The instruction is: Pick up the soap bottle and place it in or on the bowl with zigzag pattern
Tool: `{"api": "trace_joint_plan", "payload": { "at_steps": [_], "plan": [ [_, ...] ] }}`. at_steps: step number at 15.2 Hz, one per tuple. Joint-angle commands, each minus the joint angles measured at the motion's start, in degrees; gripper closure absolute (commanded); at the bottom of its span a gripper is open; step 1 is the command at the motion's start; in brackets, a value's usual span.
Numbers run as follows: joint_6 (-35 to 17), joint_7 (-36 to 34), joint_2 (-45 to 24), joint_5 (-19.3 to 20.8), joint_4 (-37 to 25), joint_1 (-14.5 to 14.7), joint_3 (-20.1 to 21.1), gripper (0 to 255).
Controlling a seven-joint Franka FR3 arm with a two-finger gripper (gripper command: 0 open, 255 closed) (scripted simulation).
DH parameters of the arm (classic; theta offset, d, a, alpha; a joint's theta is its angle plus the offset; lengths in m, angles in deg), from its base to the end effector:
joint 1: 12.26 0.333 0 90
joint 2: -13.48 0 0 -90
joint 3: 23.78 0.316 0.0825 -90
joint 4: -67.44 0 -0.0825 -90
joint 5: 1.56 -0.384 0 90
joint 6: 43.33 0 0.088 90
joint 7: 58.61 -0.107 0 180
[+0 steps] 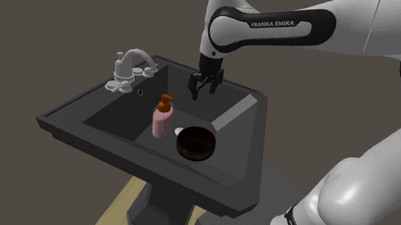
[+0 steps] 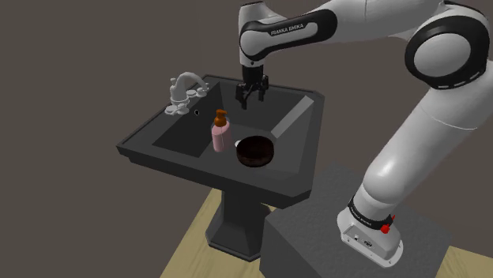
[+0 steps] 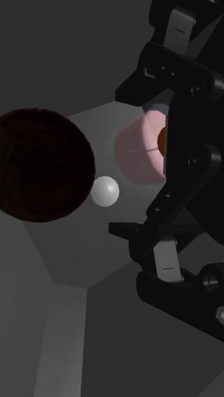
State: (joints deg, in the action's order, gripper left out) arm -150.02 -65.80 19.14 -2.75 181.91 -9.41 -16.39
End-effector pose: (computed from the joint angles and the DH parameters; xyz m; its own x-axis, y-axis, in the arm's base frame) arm 0.5162 0.0967 0.4992 0.9982 0.0460 -0.0384 0.0460 -0.9989 -0.0022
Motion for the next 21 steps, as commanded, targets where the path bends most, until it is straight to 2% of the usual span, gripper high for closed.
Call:
{"api": "trace_joint_plan", "payload": {
  "at_steps": [1, 7, 13, 21],
  "plan": [
    [-0.60, -1.52, -4.02, 0.56, -3.47, 0.34, 0.58, 0],
    [-0.93, -5.95, -17.59, 3.00, -16.71, 2.02, 1.68, 0],
    [1.98, -9.42, -32.49, 5.53, -34.47, 4.65, 1.65, 0],
    [-3.46, -9.58, -33.29, 5.71, -29.82, 4.55, 1.49, 0]
  ]
}}
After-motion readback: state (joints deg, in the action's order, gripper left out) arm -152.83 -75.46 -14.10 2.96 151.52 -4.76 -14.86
